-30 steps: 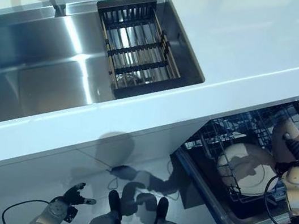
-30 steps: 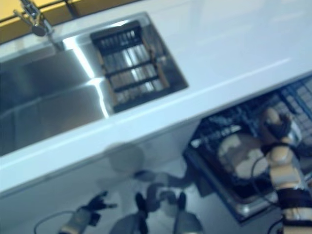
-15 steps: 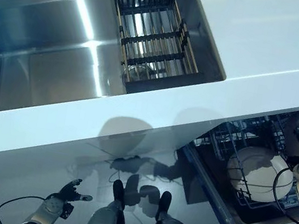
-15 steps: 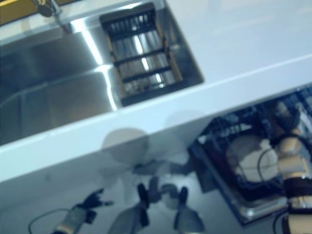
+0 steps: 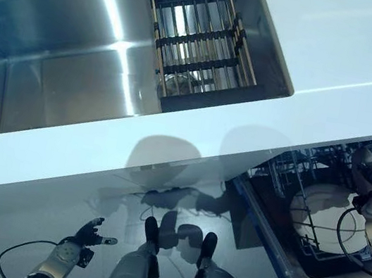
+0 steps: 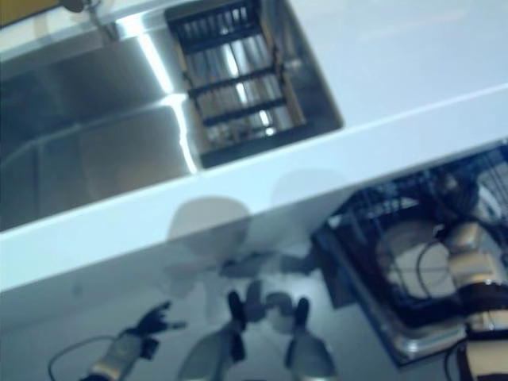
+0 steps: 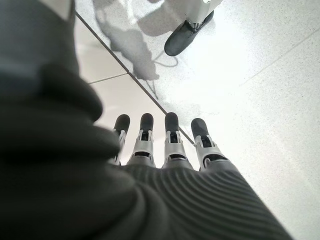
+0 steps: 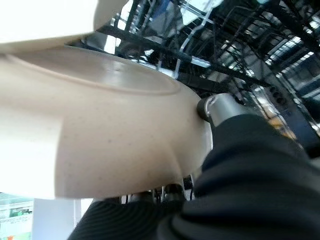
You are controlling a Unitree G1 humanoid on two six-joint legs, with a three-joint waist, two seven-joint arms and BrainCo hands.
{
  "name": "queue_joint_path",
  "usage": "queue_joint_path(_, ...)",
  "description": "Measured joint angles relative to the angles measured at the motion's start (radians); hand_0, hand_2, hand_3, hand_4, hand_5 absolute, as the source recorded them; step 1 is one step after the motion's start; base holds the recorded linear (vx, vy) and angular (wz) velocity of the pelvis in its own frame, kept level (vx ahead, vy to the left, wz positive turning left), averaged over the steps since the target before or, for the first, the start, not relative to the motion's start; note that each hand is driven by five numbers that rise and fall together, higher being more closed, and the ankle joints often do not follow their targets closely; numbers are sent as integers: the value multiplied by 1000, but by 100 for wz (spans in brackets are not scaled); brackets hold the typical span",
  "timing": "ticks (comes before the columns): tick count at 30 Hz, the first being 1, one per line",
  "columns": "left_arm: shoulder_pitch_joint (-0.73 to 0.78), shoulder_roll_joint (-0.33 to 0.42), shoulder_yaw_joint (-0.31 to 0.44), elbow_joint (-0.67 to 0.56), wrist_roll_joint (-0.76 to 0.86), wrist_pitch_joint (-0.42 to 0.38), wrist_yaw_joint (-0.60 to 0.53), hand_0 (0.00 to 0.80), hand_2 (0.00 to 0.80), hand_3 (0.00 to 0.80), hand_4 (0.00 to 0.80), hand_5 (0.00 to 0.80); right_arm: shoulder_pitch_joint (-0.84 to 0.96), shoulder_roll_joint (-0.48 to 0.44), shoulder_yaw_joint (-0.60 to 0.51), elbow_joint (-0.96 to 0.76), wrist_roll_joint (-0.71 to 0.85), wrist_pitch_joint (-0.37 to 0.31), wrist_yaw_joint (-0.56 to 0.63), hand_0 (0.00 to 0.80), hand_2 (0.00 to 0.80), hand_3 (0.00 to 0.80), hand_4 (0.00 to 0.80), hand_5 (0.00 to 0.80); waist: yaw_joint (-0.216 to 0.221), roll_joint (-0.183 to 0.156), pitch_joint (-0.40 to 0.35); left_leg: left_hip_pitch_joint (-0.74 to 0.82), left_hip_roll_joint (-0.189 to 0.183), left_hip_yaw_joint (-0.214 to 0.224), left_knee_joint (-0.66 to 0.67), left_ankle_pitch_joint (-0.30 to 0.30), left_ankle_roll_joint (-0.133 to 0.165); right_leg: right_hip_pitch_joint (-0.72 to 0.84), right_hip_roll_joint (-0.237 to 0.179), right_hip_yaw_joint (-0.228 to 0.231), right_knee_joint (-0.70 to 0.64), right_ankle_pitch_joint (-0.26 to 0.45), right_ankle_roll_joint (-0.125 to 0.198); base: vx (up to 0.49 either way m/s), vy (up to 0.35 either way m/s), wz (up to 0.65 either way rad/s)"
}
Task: Take plates into dishwasher
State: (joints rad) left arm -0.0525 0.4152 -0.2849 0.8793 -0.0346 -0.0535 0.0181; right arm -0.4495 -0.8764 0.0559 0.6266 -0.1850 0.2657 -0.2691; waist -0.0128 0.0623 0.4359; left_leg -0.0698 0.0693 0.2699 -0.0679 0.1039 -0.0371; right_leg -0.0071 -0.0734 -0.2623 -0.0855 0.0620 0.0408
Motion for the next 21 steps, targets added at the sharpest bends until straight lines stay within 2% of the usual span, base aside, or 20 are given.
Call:
queue_joint_path(11, -7, 39, -15, -32, -2, -1, -5, 0, 0, 0, 0, 0, -27, 0, 36, 92, -1, -4, 5, 800, 800, 800, 800, 800, 7, 3, 4, -18, -1, -11, 2, 2, 1, -11, 0, -10, 0, 0, 0, -8, -2, 1)
queue_joint_path(21, -9, 40, -16, -40, -28, 1, -12, 0, 0, 0, 0, 0, -36, 0, 43, 105, -42, -2, 22, 800, 800, 800, 800, 800, 7, 5, 16, -21, -1, -11, 3, 3, 1, -12, 0, -10, 0, 0, 0, 0, 0, 0)
